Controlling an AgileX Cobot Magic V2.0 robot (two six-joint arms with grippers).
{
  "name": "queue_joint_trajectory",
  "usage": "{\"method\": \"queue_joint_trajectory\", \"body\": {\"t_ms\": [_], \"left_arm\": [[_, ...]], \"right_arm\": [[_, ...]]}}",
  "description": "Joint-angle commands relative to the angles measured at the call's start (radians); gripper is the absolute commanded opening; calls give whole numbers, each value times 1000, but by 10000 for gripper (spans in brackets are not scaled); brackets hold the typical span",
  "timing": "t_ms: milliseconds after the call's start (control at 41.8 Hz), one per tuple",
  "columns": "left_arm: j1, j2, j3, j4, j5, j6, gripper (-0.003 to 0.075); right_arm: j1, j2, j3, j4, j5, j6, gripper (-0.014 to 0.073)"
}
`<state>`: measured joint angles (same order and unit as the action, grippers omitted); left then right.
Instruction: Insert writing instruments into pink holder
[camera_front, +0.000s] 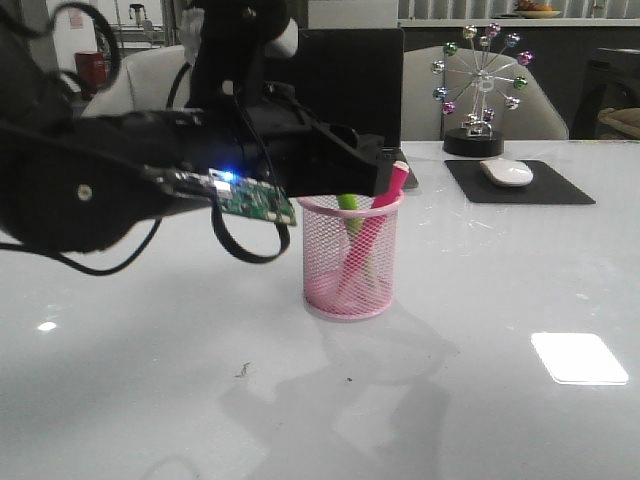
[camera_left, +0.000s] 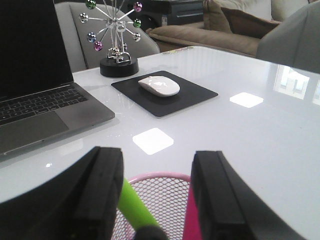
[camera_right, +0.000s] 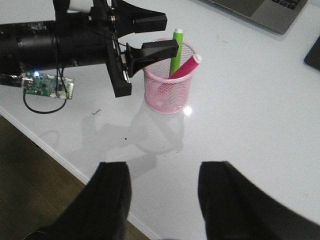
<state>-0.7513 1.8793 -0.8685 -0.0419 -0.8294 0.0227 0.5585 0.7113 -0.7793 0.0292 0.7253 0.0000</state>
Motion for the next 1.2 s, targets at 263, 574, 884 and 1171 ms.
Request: {"method": "queue_joint_trajectory", "body": {"t_ms": [263,574,884,1171], "left_arm": [[22,-473,-68,42,817,2,395],[23,-904,-31,79,1301,2,395],[23,-1301,155,78,1465,2,395],[23,-1411,214,78,1511,-9,388]], "right_arm": [[-4,-4,-27,-10,-68,-10,435],[-4,-4,-27,-10,-68,-10,435],[-4,-4,-27,-10,-69,-10,435],[-4,-4,-27,-10,-55,-10,435]]}}
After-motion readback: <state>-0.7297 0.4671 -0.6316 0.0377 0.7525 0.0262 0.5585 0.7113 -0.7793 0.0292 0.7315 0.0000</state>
